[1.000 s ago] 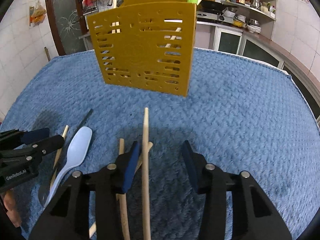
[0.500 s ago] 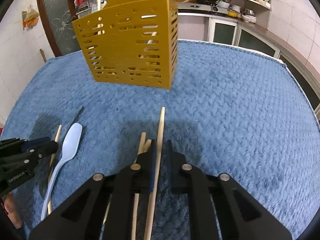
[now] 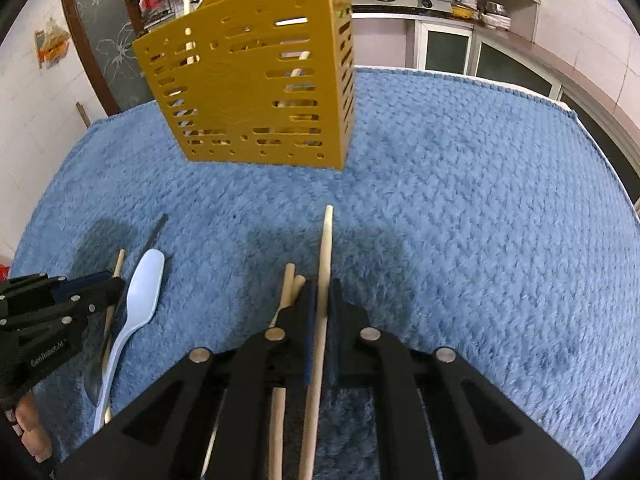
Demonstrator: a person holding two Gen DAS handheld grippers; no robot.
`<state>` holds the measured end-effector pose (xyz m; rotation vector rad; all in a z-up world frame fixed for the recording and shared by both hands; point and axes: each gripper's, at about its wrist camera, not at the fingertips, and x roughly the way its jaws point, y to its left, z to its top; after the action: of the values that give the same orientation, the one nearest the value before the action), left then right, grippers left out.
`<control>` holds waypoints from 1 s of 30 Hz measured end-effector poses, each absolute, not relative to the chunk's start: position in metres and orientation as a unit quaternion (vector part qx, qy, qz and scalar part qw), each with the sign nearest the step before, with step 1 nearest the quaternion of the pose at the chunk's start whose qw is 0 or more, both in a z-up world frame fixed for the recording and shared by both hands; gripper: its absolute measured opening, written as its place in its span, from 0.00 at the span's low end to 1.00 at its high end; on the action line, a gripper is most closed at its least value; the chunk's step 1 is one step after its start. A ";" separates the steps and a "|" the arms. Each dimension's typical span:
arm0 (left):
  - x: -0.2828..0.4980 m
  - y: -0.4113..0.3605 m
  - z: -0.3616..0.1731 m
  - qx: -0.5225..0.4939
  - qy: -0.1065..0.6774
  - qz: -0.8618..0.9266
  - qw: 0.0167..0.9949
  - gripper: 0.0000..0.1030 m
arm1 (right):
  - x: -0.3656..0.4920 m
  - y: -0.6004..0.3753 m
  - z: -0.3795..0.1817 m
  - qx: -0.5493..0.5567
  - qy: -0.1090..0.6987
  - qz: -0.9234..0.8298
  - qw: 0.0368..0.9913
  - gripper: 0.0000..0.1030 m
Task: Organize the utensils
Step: 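Lift both chopsticks and carry them over the yellow holder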
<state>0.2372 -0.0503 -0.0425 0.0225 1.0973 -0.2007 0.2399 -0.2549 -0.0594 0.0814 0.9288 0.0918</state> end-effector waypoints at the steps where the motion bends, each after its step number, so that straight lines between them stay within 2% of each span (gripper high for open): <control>1: 0.237 -0.048 -0.042 0.005 0.520 -0.097 0.849 0.11 | 0.239 -0.256 -0.059 0.038 0.448 0.045 0.892 0.06; 16: 0.242 -0.049 -0.042 0.015 0.529 -0.110 0.841 0.11 | 0.236 -0.277 -0.059 0.035 0.459 0.017 0.888 0.06; 24: 0.252 -0.053 -0.041 -0.001 0.539 -0.109 0.835 0.14 | 0.238 -0.282 -0.062 0.053 0.458 0.021 0.887 0.06; 26: 0.252 -0.054 -0.042 0.002 0.531 -0.105 0.841 0.10 | 0.238 -0.283 -0.063 0.055 0.458 0.022 0.887 0.06; 30: 0.253 -0.045 -0.041 -0.034 0.529 -0.113 0.840 0.09 | 0.237 -0.286 -0.064 0.066 0.454 0.026 0.888 0.06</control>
<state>0.2527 -0.0447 -0.0409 -0.0726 1.1182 -0.2390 0.2366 -0.2858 -0.0636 0.1373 0.9430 0.0535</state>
